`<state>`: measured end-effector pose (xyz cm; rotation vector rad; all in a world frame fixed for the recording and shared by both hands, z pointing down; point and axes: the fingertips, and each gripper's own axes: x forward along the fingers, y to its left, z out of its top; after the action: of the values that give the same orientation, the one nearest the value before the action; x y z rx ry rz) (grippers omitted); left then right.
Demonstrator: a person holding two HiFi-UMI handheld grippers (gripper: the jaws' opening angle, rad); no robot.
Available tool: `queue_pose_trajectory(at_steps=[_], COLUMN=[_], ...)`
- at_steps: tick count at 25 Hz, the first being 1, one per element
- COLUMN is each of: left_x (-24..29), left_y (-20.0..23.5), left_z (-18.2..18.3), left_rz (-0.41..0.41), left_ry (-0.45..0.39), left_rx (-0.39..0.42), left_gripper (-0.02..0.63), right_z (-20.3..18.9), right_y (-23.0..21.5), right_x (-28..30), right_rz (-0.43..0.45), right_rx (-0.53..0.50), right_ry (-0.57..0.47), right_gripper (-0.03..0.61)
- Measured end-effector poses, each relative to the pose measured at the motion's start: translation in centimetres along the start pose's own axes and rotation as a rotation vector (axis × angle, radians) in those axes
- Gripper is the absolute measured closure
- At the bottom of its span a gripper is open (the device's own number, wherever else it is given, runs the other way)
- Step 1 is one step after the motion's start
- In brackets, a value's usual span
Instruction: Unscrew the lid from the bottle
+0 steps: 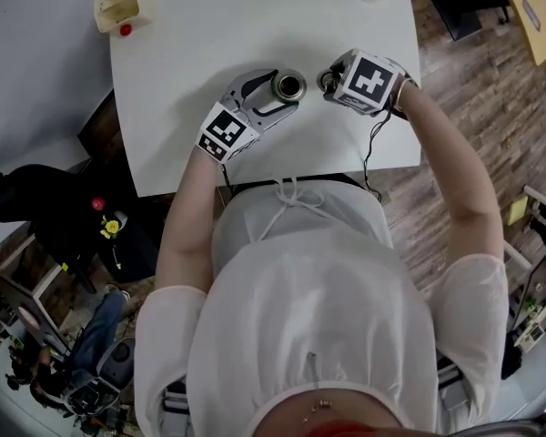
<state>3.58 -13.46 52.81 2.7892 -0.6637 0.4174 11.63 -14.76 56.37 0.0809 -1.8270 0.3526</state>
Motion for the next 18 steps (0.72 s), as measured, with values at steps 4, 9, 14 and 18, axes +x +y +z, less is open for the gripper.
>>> queue_pose_trajectory(at_steps=[4, 9, 14, 18], left_x=[0.1, 0.0, 0.1, 0.1], left_y=[-0.1, 0.0, 0.0, 0.0], left_z=[-0.1, -0.1, -0.1, -0.1], left_rz=[-0.001, 0.000, -0.002, 0.008], left_ry=[0.008, 0.008, 0.003, 0.004], left_rx=[0.016, 0.026, 0.019, 0.021], left_gripper=[0.285, 0.285, 0.284, 0.284], right_z=[-0.6, -1.1, -1.2, -0.9], right_y=[-0.2, -0.5, -0.5, -0.6], right_x=[2.1, 3.8, 4.2, 3.9], right_rz=[0.020, 0.033, 0.065, 0.065], right_rx=[0.054, 0.089, 0.153, 0.184], right_ry=[-0.013, -0.012, -0.038, -0.094], right_gripper=[0.318, 0.318, 0.314, 0.284])
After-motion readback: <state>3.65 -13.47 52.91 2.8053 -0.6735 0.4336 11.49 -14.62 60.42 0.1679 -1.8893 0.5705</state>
